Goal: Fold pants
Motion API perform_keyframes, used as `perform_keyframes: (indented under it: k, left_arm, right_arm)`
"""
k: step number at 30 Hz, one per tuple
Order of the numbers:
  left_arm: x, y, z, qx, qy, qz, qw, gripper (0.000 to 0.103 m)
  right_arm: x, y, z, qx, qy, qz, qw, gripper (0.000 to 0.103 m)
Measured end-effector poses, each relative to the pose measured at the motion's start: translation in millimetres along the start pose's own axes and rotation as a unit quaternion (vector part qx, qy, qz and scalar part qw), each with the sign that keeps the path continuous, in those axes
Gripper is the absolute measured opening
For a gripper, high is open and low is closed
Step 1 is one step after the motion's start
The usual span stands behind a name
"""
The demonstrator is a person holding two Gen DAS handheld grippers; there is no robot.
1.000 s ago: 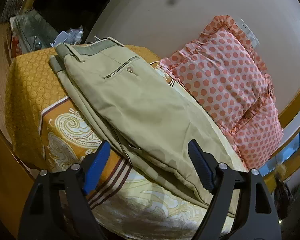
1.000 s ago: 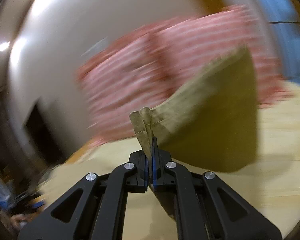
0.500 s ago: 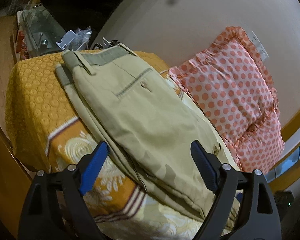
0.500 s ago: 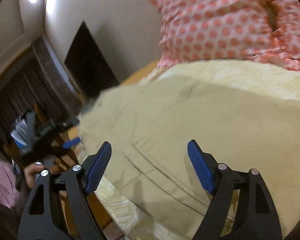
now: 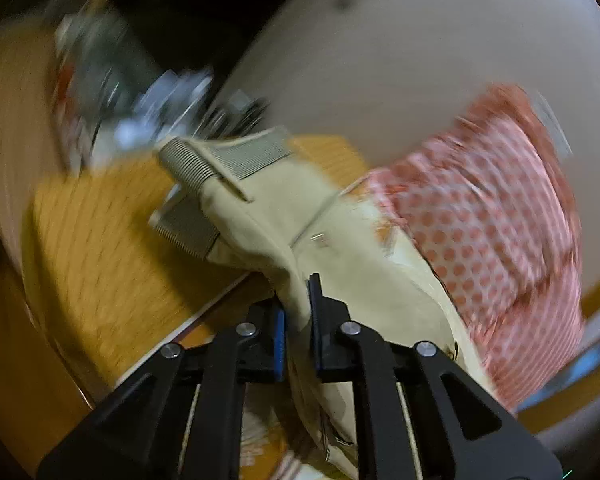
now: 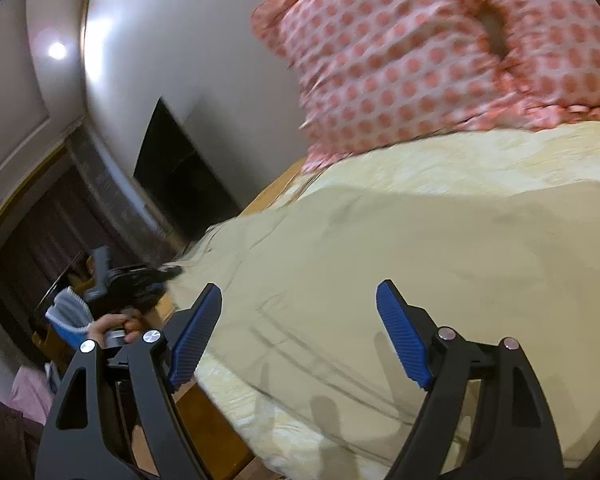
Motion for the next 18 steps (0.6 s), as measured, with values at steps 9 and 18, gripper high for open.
perform_keyframes:
  k: [9, 18]
  left_arm:
    - [-78, 242, -73, -0.242, 0.019, 0.314, 0.9179, 0.005]
    - [-273, 299, -41, -0.299, -0.192, 0.512, 0.7822, 0.009]
  right_arm:
    - [24, 55, -104, -0.089, 0.138, 0.058, 0.985, 0.085]
    - [12, 123, -148, -0.099, 0.167, 0.180, 0.964, 0.088]
Point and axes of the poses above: each gripper's, at about its wrist camera, not at the fingertips, and z roughly the way its jaws point, y to its right, x to its top, the point moved 2 cm from there along z, roughly the way its jaws point, and after that the axes turned 6 degrees about x, right-handed, at the moved point
